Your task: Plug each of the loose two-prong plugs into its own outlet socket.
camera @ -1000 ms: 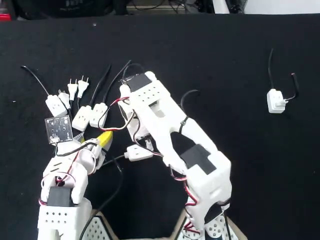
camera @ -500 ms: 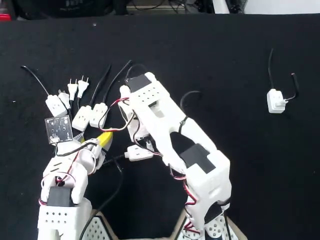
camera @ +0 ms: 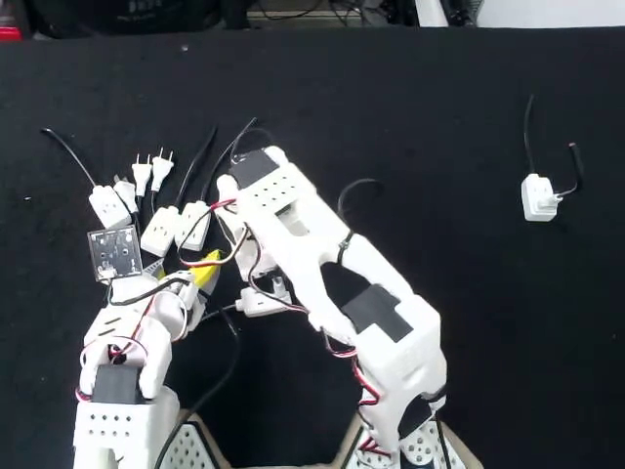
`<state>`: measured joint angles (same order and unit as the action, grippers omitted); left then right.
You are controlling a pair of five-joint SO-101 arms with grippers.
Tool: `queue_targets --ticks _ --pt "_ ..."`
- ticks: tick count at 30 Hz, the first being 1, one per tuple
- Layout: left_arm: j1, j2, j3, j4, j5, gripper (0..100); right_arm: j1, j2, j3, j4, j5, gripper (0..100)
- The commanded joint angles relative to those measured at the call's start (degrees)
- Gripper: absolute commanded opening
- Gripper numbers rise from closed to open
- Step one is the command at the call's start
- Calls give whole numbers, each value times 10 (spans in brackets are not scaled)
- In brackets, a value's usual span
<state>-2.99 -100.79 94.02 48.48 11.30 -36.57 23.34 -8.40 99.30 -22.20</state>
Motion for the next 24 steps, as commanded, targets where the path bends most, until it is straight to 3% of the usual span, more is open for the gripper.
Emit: queue_targets --ticks 1,7,24 --pt "-7 -6 -7 -4 -4 296 1 -1 -24 16 -9 12" --pt "-7 -6 -7 -4 -4 296 34 -1 -24 16 -9 12" --pt "-7 -6 -7 -4 -4 296 35 84 -60 17 -7 11"
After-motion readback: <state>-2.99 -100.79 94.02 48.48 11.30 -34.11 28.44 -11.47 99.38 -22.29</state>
